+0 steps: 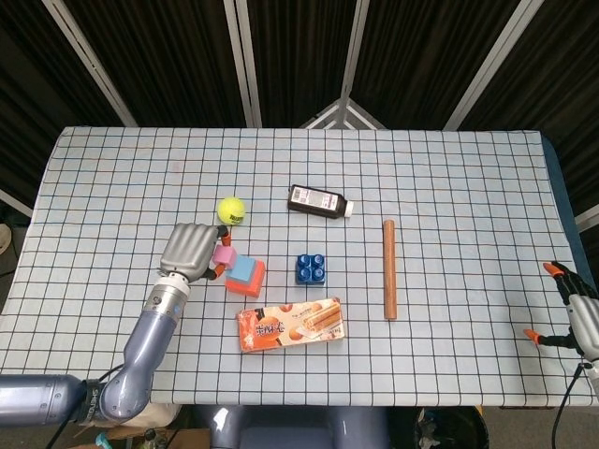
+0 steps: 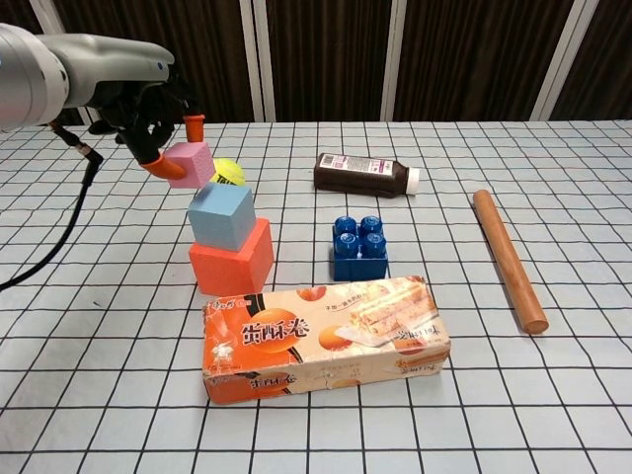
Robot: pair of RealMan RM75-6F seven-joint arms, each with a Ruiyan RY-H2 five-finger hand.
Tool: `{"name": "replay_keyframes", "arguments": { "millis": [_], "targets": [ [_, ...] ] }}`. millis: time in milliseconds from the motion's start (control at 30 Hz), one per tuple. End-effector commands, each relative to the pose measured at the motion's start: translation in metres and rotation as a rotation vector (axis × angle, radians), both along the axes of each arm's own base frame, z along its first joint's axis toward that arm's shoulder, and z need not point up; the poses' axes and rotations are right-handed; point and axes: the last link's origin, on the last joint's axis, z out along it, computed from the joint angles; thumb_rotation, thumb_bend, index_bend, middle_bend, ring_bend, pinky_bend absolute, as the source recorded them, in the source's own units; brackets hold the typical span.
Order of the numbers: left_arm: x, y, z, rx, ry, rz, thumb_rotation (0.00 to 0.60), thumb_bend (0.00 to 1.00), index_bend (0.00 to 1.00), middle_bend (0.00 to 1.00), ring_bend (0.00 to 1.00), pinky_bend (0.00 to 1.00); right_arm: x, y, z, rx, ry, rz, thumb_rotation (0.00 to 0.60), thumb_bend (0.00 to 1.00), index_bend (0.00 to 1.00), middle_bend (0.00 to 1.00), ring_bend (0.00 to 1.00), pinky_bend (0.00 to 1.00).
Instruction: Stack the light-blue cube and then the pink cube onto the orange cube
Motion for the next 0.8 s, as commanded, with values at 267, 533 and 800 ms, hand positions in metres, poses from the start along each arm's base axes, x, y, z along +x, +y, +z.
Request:
{"name": "replay_keyframes", "arguments": {
  "millis": [267,533,800],
  "targets": [
    [0.012,-0.002,-0.011,0.002,0.024,-0.027,0.6,0.34,0.45,0.77,0.76,0.81,-0.001,0.0,0.002,-0.006,-0.005,-0.001,0.6,0.07,0.0,0.04,0.05,0.14],
    [0.018,-0.006,-0.02,0.0,0.059,-0.051,0.6,0.34,0.45,0.77,0.76,0.81,-0.001,0.001,0.003,-0.011,-0.012,0.003,0.6,0.07,0.0,0.04,0.05,0.14],
    [0.021,-0.007,-0.023,0.004,0.06,-0.048,0.6,0.34,0.45,0.77,0.76,0.81,-0.002,0.001,0.004,-0.013,-0.015,0.002,0.6,0.07,0.0,0.04,0.05,0.14]
  ]
}}
